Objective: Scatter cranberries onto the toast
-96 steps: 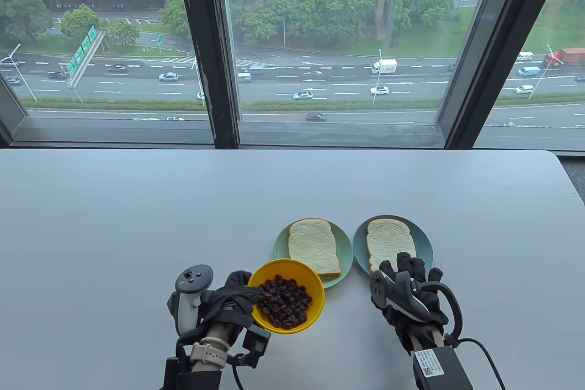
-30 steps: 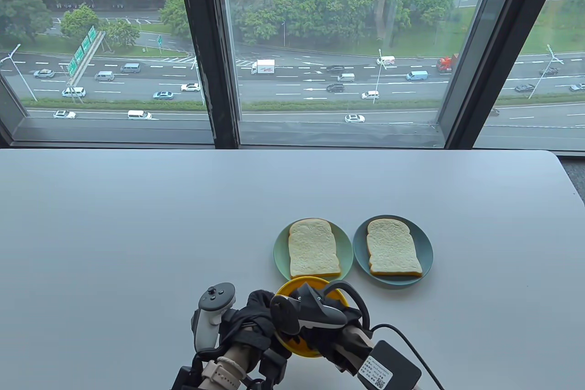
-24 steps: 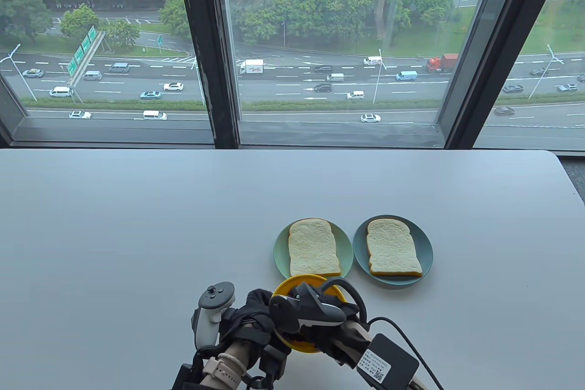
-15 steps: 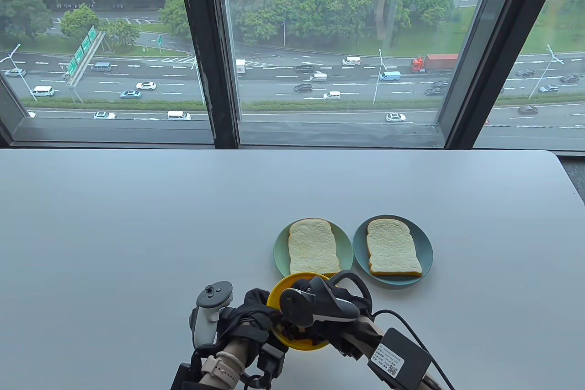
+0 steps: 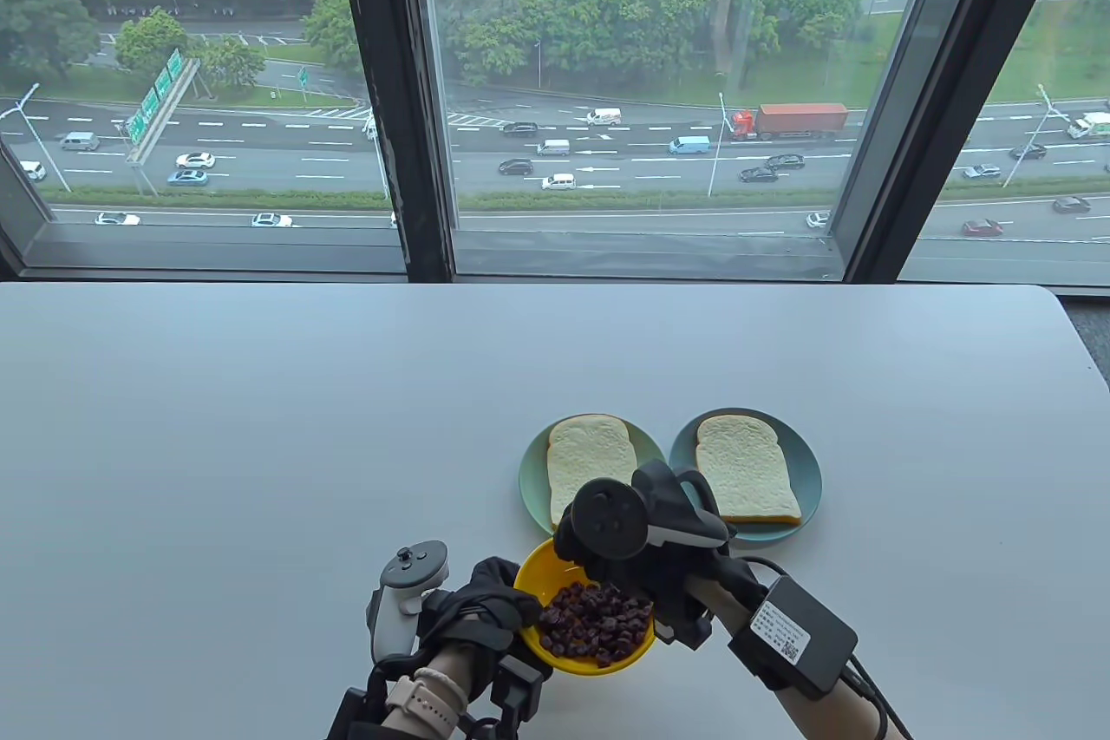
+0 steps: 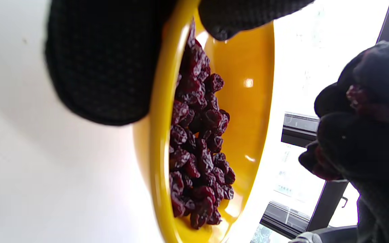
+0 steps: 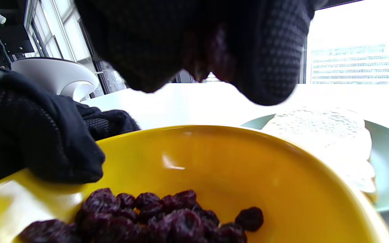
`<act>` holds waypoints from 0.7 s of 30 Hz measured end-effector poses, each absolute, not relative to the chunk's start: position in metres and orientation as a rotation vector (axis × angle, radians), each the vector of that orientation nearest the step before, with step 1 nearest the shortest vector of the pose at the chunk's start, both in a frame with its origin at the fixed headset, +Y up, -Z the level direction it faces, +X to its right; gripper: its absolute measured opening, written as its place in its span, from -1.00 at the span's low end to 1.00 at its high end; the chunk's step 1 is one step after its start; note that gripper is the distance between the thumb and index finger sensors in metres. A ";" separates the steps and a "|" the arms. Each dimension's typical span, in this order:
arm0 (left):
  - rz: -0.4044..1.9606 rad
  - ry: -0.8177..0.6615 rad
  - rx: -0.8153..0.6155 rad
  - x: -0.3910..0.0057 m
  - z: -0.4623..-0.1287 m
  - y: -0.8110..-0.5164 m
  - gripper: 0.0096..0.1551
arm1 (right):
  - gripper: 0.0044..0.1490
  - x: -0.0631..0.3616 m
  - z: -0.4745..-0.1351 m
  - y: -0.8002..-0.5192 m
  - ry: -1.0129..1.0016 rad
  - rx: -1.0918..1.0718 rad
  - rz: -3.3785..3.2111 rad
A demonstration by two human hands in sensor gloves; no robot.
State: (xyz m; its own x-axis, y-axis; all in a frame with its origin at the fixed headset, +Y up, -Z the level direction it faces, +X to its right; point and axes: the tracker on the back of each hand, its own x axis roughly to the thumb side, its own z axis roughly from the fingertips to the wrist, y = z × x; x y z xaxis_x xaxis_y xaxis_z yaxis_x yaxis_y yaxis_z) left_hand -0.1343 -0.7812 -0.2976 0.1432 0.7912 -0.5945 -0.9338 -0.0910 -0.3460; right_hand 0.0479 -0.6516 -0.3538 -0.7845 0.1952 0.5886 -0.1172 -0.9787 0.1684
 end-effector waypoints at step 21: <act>1.427 0.209 -0.883 -0.130 -0.296 -0.790 -0.37 | -0.47 0.018 -0.483 -0.739 0.268 0.528 3.061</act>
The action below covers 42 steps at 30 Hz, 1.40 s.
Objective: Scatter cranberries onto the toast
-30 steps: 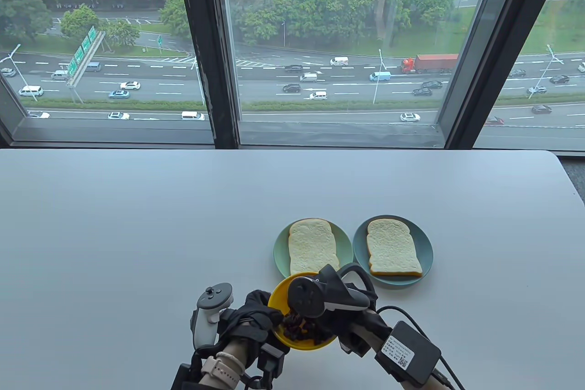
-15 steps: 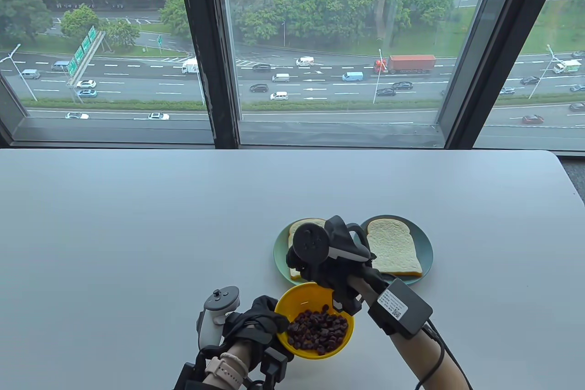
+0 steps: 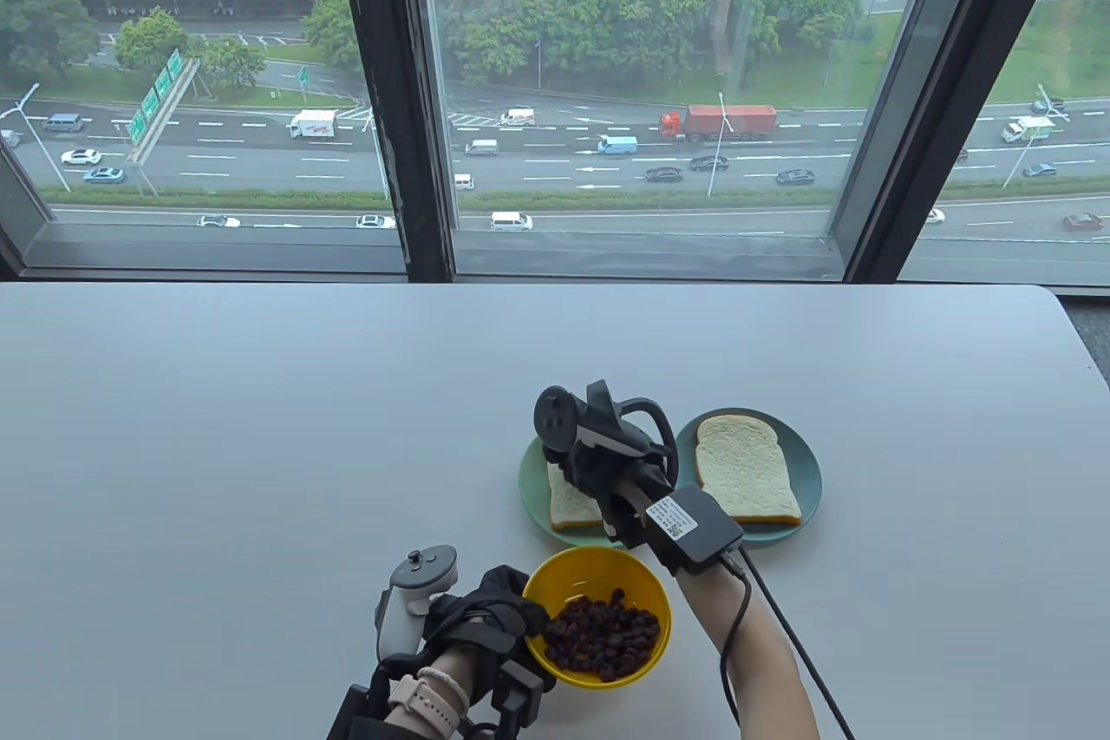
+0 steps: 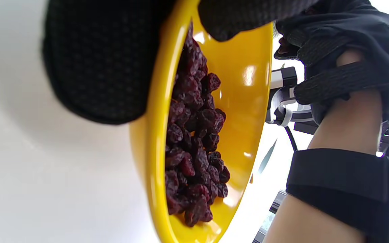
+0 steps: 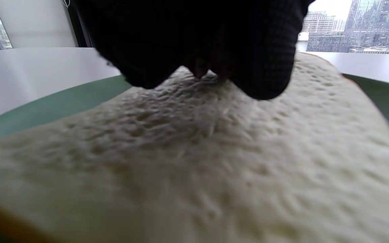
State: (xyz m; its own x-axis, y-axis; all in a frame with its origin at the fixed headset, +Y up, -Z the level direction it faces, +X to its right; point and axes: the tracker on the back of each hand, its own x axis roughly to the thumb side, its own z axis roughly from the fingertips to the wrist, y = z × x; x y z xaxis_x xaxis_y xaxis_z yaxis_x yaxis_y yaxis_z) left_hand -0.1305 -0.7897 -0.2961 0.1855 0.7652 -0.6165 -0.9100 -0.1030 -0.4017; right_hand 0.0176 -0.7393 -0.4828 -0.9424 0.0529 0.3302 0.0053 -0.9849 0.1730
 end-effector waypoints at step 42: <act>1.415 0.224 -0.856 -0.126 -0.298 -0.794 -0.37 | -0.18 0.080 -0.370 -0.689 0.361 0.959 2.765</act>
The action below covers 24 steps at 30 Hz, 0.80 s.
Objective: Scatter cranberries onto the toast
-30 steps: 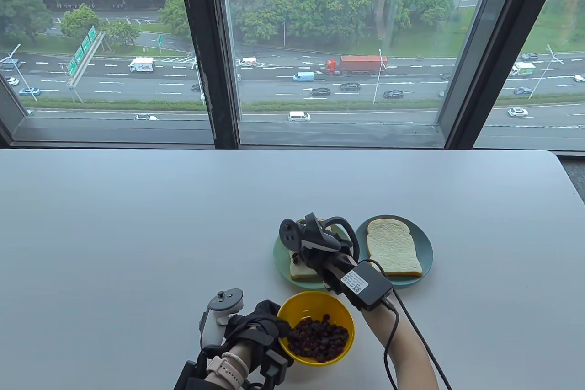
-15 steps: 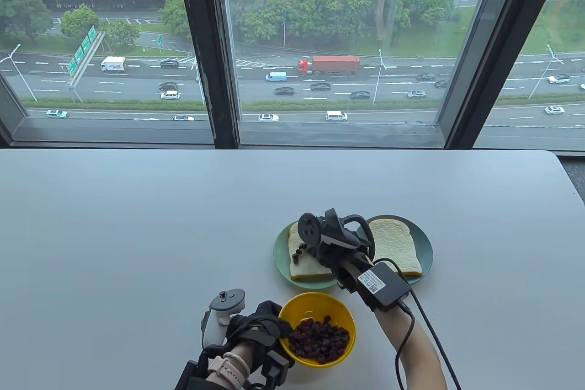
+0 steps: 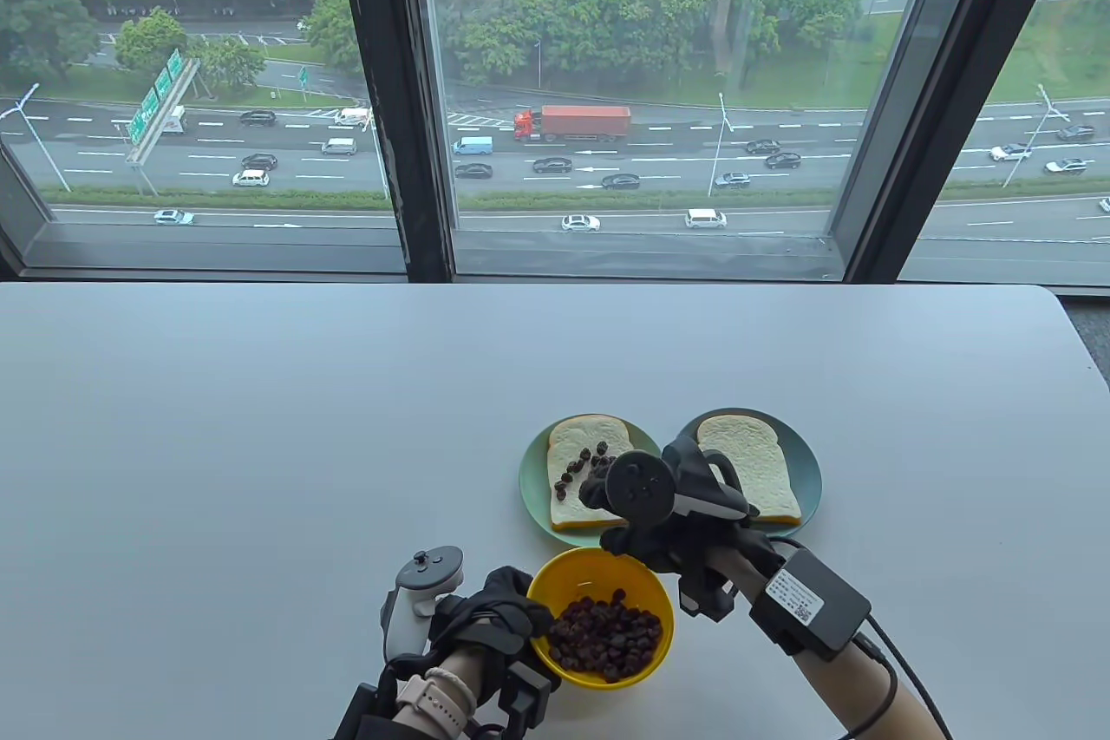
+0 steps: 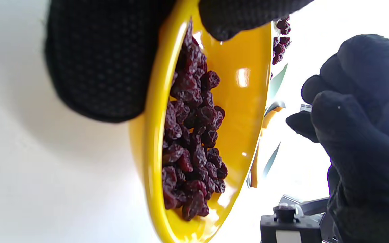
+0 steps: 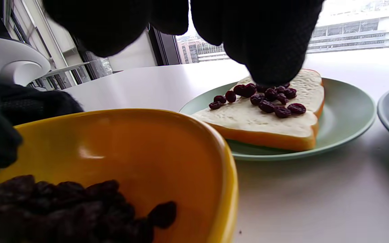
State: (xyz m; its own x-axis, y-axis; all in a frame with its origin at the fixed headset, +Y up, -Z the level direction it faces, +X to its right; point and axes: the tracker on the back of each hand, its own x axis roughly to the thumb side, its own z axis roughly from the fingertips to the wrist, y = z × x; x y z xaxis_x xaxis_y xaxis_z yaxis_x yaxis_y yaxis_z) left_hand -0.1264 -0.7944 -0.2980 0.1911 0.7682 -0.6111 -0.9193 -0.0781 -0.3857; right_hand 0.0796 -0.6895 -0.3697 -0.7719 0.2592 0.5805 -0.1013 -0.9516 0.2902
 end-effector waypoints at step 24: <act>1.458 0.173 -0.837 -0.122 -0.296 -0.789 -0.35 | -0.55 0.028 -0.314 -0.718 0.430 1.425 3.024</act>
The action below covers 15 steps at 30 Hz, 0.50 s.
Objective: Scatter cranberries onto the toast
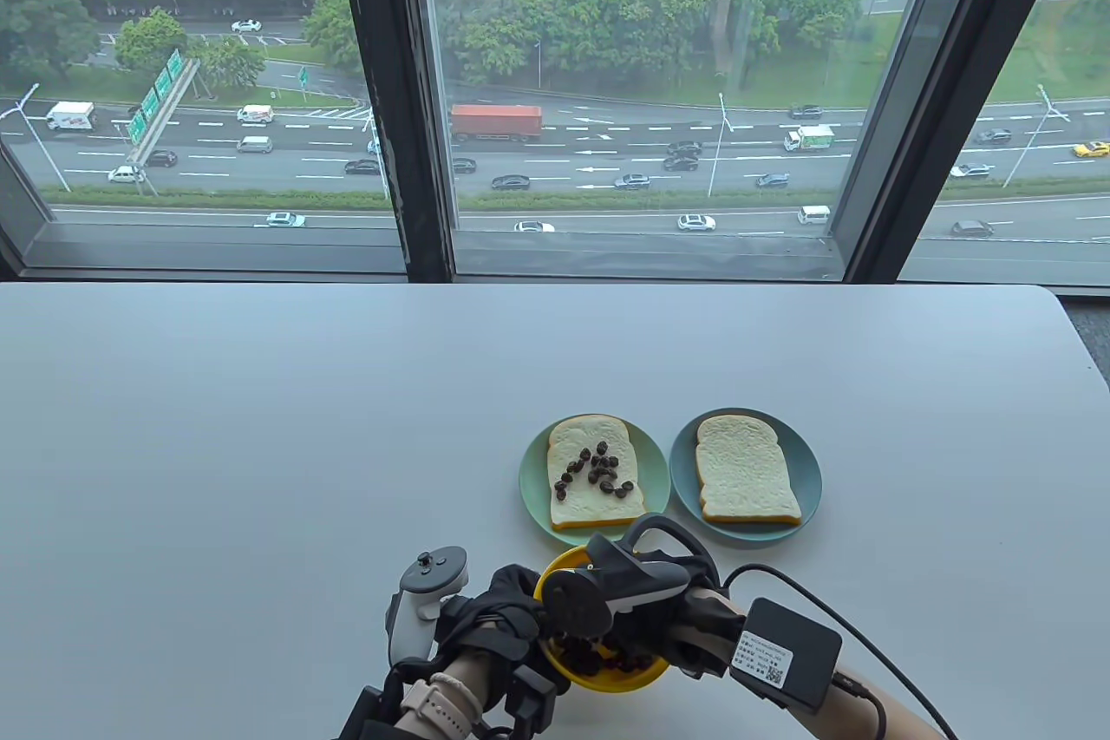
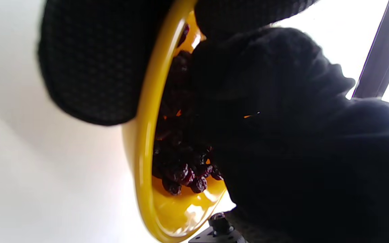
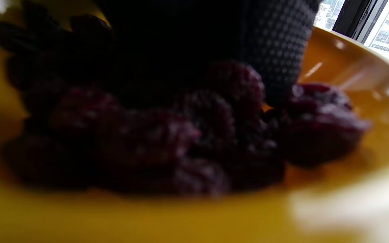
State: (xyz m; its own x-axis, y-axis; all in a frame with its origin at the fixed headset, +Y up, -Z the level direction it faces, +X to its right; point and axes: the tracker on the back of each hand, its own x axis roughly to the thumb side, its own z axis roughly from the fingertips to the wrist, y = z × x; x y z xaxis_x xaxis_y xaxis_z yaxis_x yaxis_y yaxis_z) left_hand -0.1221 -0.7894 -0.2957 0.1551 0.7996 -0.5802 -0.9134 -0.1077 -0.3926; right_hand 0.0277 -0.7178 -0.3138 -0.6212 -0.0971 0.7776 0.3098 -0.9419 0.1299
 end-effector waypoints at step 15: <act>1.435 0.209 -0.879 -0.123 -0.296 -0.797 -0.36 | -0.63 0.053 -0.334 -0.674 0.024 -1.184 -2.872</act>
State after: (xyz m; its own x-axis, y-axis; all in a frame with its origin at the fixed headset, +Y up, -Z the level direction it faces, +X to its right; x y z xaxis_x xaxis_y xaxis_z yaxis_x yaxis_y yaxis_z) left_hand -0.1226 -0.7966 -0.2957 0.1776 0.7678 -0.6155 -0.9114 -0.1076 -0.3972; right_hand 0.0531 -0.6744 -0.3340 -0.7091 -0.0383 0.7041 0.0264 -0.9993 -0.0278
